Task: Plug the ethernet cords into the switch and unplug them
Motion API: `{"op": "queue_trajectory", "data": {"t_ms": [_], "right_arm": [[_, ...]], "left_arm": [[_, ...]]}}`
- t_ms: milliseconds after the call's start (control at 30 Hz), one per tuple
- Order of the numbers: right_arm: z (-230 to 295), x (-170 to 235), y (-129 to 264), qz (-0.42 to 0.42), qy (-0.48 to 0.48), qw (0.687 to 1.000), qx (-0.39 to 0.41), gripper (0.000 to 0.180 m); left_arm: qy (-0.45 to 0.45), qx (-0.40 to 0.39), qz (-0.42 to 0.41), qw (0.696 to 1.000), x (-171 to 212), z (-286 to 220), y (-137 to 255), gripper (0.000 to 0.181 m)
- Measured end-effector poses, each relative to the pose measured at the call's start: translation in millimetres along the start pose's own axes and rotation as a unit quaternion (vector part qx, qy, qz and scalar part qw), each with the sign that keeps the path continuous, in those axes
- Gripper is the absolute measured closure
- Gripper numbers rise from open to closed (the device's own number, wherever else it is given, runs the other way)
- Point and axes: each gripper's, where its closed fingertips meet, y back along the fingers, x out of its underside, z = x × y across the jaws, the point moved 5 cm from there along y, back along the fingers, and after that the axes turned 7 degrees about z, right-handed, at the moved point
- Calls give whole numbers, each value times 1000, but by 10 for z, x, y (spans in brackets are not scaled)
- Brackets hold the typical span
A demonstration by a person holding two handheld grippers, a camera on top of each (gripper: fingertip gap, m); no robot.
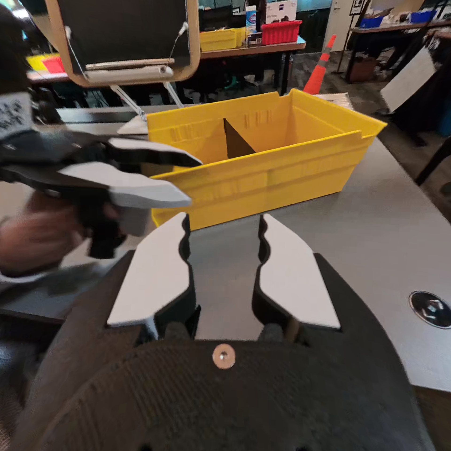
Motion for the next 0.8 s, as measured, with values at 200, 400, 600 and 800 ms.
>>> {"op": "queue_trajectory", "data": {"t_ms": [200,400,600,800], "right_arm": [[611,56,-235,12,29,999,-38,76],[674,-122,-672,4,26,1000,-15,45],[244,-180,-1029,42,-30,999,6,69],[-488,-223,-856,64,-5,997,45,143]], "left_arm": [[-97,-82,-7,992,260,-219,1179,93],[-83,-207,-23,975,650,-278,2250,98],[-48,-235,-41,970,674,-310,2604,102],[10,-228,-49,972,782,-342,2744,106]]}}
